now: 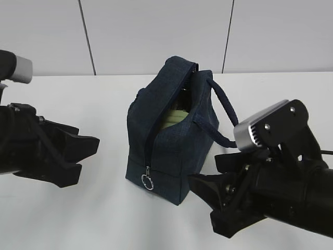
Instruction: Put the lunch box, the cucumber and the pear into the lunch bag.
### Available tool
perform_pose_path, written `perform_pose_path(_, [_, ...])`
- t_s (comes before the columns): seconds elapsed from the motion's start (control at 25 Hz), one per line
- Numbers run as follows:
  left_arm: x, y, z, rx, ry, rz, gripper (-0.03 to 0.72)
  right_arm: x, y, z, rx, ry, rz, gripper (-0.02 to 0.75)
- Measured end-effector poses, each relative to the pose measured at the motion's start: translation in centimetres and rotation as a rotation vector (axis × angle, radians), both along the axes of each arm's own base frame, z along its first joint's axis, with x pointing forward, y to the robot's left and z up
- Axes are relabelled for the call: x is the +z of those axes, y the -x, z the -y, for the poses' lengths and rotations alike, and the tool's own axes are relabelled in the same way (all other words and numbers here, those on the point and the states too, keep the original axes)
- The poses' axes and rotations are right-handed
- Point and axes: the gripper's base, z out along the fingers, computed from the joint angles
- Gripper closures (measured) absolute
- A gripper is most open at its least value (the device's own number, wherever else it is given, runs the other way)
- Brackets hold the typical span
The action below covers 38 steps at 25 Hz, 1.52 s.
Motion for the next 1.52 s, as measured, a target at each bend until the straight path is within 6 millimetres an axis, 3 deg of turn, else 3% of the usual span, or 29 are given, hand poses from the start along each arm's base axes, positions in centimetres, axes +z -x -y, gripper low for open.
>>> perform_pose_path(0.2, [-0.1,0.2,0.0,-0.015,-0.007,-0.023,0.398,-2.3,-0.5,-1.4,0.075,-0.014,-0.031,0.281])
perform_pose_path(0.4, [-0.3,0.4,0.1,-0.032,-0.015,-0.05,0.398,-6.1,-1.5,-3.4,0.165,0.013,-0.081,0.404])
perform_pose_path(0.64, [-0.4,0.6,0.1,-0.042,-0.019,-0.064,0.399,-8.5,-2.8,-4.6,0.165,0.044,-0.118,0.43])
perform_pose_path(1.12, [-0.3,0.6,0.1,-0.042,-0.018,-0.061,0.4,-10.3,-5.5,-6.2,0.079,0.056,-0.131,0.431])
perform_pose_path(1.52, [-0.3,0.6,0.1,-0.042,-0.018,-0.061,0.4,-9.9,-6.2,-6.4,0.029,0.014,-0.105,0.431])
